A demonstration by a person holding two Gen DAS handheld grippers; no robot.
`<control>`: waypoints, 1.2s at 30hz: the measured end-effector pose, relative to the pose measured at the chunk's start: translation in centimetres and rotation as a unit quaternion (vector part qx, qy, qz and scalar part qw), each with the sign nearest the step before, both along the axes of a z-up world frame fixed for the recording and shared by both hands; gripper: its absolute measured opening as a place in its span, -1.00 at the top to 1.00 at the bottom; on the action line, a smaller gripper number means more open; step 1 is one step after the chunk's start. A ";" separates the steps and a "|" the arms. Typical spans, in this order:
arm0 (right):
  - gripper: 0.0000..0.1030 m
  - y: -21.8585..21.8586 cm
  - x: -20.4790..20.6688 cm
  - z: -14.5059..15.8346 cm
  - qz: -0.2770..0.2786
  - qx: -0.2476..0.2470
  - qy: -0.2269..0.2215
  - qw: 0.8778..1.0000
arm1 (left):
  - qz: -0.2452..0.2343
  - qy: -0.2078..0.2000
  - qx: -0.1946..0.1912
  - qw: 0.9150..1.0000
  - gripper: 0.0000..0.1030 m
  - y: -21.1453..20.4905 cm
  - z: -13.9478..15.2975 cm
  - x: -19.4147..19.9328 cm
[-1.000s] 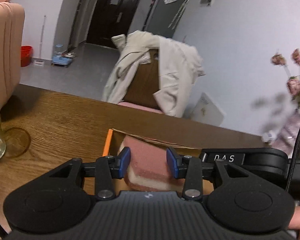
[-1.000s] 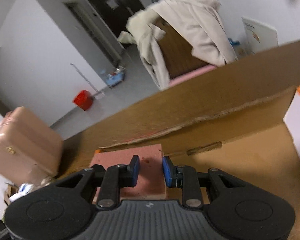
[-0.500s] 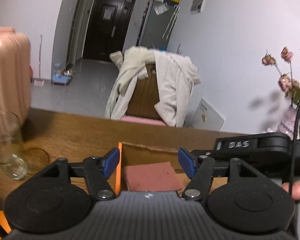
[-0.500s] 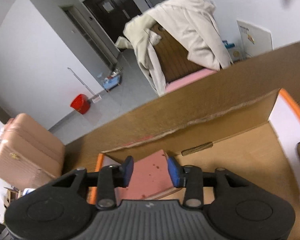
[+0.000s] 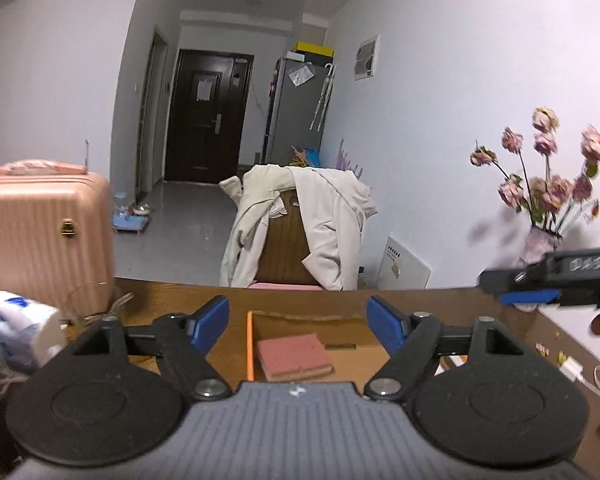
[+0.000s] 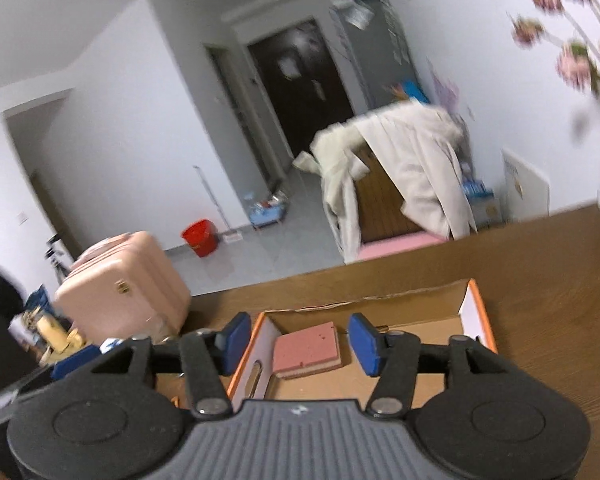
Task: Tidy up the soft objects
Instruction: 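Carry the sponge block with the right gripper into the box and release, then move the right gripper back to the alpaca plush and close on it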
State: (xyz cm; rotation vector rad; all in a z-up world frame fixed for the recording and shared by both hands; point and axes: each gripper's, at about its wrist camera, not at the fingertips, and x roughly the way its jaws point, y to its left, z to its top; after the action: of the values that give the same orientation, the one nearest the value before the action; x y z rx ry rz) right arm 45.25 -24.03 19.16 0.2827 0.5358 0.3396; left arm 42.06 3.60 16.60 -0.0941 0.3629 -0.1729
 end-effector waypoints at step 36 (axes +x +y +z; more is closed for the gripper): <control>-0.24 -3.3 -24.5 -18.7 -0.040 -0.094 -0.043 0.994 | -0.051 -0.005 0.070 0.996 -0.97 -6.4 -14.0 -24.8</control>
State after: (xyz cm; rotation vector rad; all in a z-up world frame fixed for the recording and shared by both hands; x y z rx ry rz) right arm 20.75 -27.38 0.49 0.1062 0.4673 0.2208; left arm 17.22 -2.78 2.56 0.0645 0.3700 -0.2474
